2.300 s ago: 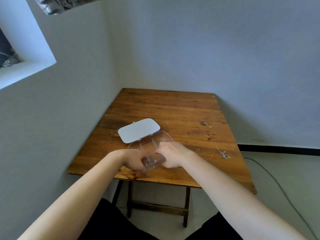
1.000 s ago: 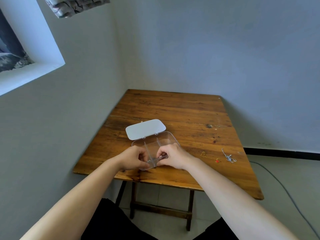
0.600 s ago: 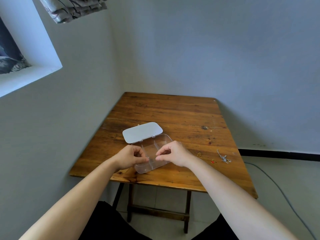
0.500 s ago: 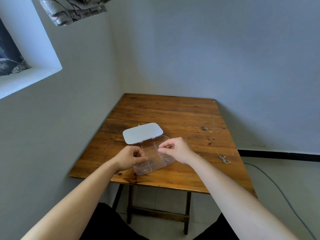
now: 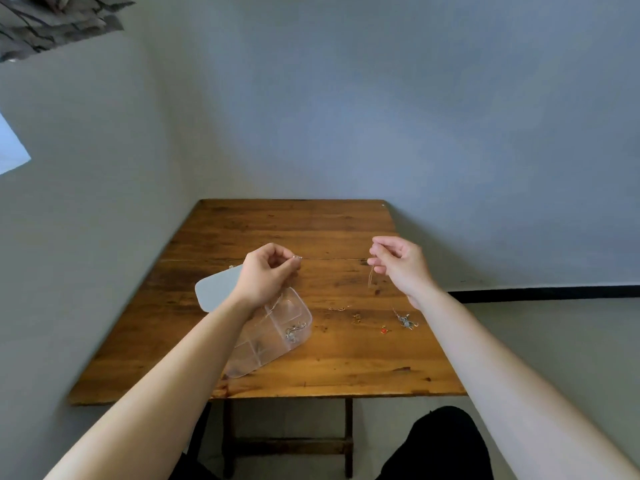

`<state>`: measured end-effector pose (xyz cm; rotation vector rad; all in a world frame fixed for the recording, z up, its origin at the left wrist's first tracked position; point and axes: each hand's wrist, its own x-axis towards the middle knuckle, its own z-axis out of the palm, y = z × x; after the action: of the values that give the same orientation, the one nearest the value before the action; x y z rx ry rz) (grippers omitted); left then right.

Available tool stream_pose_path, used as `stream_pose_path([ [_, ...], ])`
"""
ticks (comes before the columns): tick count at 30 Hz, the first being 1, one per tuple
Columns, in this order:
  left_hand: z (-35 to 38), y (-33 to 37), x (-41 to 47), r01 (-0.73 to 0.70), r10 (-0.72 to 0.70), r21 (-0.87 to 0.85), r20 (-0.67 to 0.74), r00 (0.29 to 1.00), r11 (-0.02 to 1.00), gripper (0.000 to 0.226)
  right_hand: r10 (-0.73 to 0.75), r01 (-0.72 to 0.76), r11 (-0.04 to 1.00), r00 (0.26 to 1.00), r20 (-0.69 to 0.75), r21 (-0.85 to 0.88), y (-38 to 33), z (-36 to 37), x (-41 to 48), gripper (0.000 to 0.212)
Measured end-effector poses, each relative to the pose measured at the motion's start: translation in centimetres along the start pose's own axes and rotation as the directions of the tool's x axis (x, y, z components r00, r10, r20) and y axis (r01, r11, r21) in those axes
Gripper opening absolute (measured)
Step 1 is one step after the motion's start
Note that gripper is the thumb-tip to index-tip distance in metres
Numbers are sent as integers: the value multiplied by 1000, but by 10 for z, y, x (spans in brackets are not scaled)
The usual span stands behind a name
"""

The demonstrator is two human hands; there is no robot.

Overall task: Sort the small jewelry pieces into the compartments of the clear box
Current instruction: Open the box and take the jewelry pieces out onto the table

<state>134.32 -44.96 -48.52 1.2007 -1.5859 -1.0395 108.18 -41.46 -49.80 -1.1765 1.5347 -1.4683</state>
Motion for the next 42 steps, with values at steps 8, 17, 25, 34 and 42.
stream_pose_path([
  [8, 72, 26, 40, 22, 3, -252, 97, 995, 967, 11, -17, 21, 999, 990, -137, 29, 2, -48, 27, 15],
  [17, 107, -13, 68, 175, -144, -240, 142, 979, 955, 11, 50, -48, 999, 994, -94, 17, 35, -42, 61, 15],
  [25, 123, -68, 78, 264, -298, 231, 128, 946, 937, 8, 209, -182, 874, 978, 10, -451, 106, -28, 59, 21],
  [34, 101, -68, 74, 207, -262, 295, 163, 951, 933, 23, 159, -109, 830, 986, 44, -548, 94, -23, 46, 25],
  [42, 34, -59, 36, 40, -48, 452, 7, 999, 891, 26, 84, 35, 818, 980, 179, -574, 62, 21, 9, 27],
])
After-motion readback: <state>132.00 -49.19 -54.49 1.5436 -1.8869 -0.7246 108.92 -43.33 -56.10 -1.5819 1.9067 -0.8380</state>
